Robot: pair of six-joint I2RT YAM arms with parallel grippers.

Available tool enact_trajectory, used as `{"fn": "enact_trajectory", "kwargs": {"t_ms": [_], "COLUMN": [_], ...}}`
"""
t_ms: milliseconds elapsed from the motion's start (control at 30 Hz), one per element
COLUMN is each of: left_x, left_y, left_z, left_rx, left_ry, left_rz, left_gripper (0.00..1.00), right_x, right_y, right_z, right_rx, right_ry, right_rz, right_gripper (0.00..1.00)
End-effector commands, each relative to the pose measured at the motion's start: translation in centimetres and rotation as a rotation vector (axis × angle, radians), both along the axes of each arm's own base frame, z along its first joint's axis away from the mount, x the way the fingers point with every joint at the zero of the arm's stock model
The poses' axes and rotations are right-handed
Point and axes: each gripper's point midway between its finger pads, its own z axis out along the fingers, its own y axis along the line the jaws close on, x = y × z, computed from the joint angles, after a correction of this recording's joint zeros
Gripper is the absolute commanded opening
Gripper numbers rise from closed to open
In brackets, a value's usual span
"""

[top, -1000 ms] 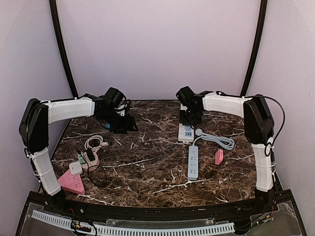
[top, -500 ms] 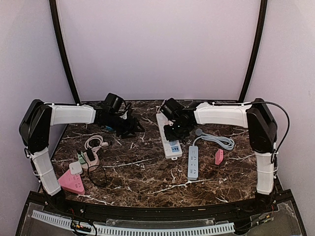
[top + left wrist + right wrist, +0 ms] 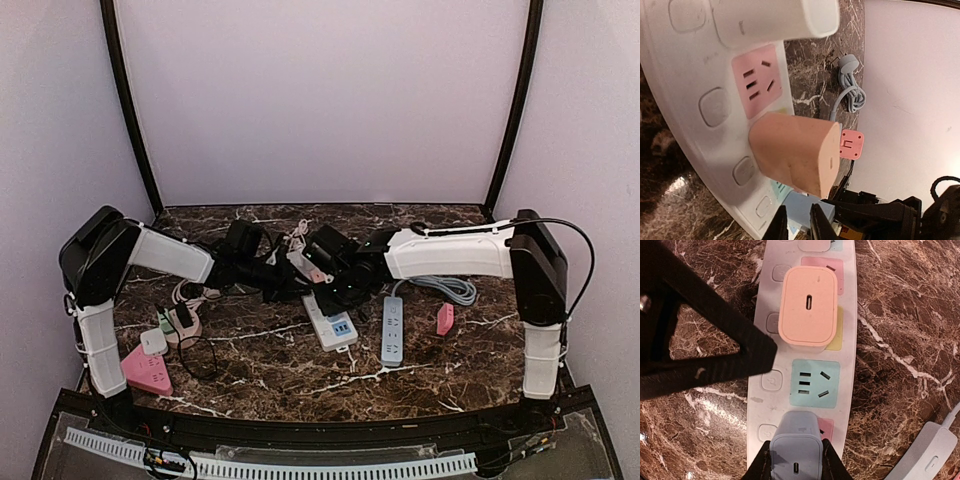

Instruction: Pull the plug off the socket

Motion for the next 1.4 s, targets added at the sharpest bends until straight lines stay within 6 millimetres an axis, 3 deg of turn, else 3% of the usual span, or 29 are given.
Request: {"fn": "enact_trajectory", "kwargs": {"t_ms": [0, 300, 833, 1000, 1367], "left_x": [-1.0, -2.2, -3.1, -3.3, -3.7], "left_y": [-1.5, -2.0, -2.3, -1.7, -0.2], "left_z": [-0.3, -1.8, -4.5, -5.6, -8.2], "left_rx": [-0.085, -0.083, -0.026, 0.025, 0.165], "left_ry": [0.041, 0.077, 0.120, 0.143, 0.185], "left_rz": [-0.008, -0.001, -0.013, 0.006, 0.038], "left_gripper": [0.12, 0.03, 0.00, 0.00, 0.00], "right_x": [-1.5, -1.4, -0.4, -0.3, -0.2], "right_y": [-0.8, -0.8, -0.4, -0.2, 0.0], "right_z": [-0.5, -0.5, 0.0, 0.1, 1.8], "right_rx": [-0.017, -0.030, -0.036, -0.034, -0.026], "right_ry": [0.041, 0.034, -0.007, -0.013, -0.049], "right_rz": [0.023, 0.031, 0.022, 0.028, 0.026], "right_gripper": [0.22, 0.39, 0.38, 0.31, 0.03]}}
